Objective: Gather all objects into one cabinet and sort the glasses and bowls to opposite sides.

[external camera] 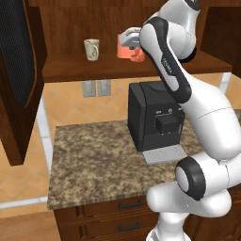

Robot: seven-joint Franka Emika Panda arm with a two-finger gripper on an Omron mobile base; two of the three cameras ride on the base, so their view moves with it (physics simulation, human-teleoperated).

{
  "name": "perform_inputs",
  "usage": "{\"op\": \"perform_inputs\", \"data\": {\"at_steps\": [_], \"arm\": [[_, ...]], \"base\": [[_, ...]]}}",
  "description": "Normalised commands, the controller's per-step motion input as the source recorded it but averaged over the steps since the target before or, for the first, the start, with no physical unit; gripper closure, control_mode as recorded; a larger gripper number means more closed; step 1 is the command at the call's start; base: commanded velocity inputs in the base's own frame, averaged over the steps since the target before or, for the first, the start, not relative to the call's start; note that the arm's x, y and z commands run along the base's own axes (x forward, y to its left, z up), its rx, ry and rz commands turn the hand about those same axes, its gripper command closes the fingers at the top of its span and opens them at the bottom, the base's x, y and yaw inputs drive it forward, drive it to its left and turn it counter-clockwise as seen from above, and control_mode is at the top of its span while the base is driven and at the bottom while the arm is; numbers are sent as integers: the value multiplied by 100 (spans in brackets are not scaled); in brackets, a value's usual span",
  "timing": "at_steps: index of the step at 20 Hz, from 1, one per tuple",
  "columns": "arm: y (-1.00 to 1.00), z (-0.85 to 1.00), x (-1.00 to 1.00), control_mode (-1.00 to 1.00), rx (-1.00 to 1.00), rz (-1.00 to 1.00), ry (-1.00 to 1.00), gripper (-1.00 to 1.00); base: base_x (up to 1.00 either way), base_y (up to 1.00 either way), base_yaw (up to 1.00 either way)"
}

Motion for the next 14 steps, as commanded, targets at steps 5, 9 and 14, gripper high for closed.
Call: {"op": "perform_inputs", "data": {"at_steps": [5,9,14], "arm": [[0,-42,42,-100,1,0,-1,100],[0,-14,57,-100,1,0,0,100],[0,-28,52,-100,2,0,-3,100]], "base": [[0,0,0],[0,0,0],[0,0,0]]}}
